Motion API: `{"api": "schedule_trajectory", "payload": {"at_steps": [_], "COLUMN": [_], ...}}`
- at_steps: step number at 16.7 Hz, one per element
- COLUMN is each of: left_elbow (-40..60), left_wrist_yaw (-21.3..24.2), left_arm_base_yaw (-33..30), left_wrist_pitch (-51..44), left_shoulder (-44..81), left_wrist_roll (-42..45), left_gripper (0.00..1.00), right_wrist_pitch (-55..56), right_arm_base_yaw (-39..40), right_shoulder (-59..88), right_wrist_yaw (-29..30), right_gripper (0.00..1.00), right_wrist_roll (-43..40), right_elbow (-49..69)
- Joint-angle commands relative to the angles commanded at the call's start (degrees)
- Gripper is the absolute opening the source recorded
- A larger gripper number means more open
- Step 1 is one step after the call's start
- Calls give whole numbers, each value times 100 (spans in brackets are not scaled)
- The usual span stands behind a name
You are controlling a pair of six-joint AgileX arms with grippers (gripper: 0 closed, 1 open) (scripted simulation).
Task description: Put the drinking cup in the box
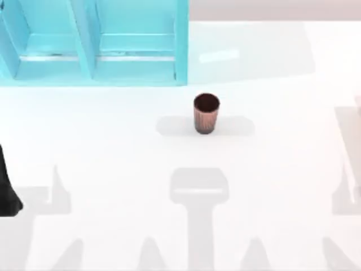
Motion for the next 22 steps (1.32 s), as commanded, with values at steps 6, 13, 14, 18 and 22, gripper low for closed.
{"api": "schedule_trajectory", "payload": {"at_steps": [6,13,14,18,22], "left_elbow": [0,0,0,0,0], "left_wrist_yaw": [0,0,0,0,0], "left_arm_base_yaw": [0,0,0,0,0], "left_wrist_pitch": [0,0,0,0,0], "left_shoulder": [0,0,0,0,0], "left_wrist_roll": [0,0,0,0,0], "left_gripper": [100,100,100,100,100], "right_wrist_pitch": [-447,-2531,-2899,-4404,-5793], "right_arm_base_yaw": [-28,1,40,334,830], "right_shoulder": [512,3515,4105,6518,8764], "right_wrist_yaw": [34,217,250,384,506], "right_gripper": [100,100,100,100,100], "right_wrist_roll": [143,840,965,1491,2019], "right_elbow": [552,3788,4443,7035,9255]}}
